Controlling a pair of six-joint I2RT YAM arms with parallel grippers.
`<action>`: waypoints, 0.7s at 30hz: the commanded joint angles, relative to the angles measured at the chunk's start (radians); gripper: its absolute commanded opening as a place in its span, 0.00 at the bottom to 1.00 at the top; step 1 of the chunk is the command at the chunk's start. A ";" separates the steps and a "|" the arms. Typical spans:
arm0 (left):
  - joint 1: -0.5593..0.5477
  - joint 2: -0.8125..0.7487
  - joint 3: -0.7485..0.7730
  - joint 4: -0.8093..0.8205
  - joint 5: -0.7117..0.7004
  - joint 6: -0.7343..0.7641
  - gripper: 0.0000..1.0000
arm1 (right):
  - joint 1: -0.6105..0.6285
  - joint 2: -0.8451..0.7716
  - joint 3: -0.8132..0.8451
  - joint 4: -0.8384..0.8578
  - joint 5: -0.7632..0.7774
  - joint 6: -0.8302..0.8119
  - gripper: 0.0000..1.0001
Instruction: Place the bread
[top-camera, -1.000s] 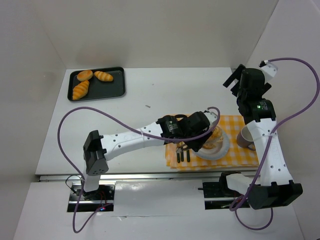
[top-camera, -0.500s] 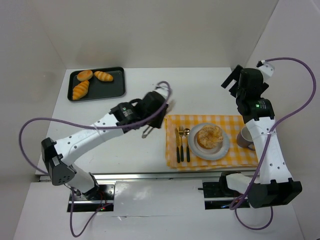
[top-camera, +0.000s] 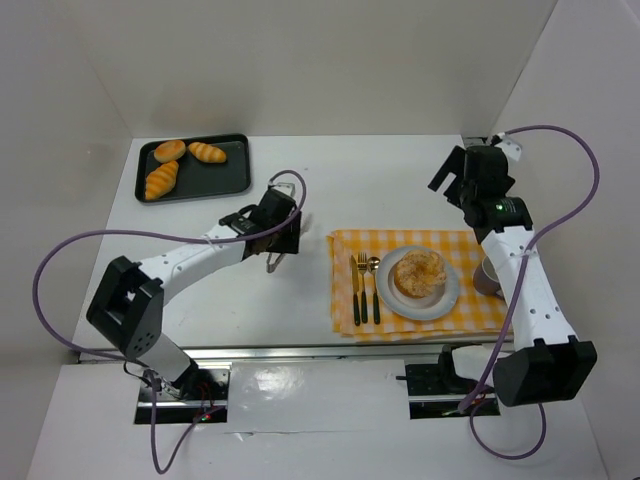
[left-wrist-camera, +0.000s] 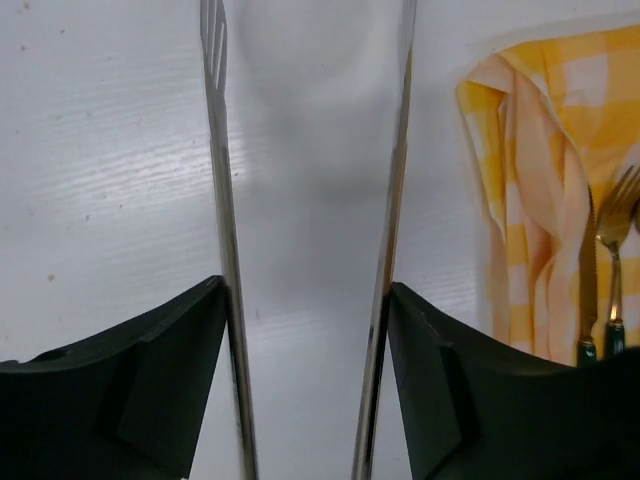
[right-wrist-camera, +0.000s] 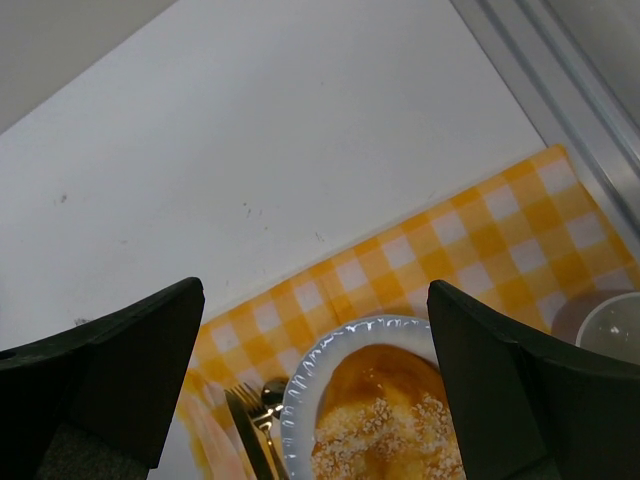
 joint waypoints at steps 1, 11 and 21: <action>0.006 0.064 0.025 0.080 0.031 -0.026 0.80 | 0.003 0.005 -0.022 0.053 -0.013 0.005 1.00; 0.035 0.136 0.159 0.037 0.009 0.004 0.86 | 0.012 0.064 -0.074 0.082 -0.033 0.005 1.00; 0.105 0.182 0.256 -0.018 0.018 0.060 0.89 | 0.022 0.084 -0.084 0.091 -0.024 0.014 1.00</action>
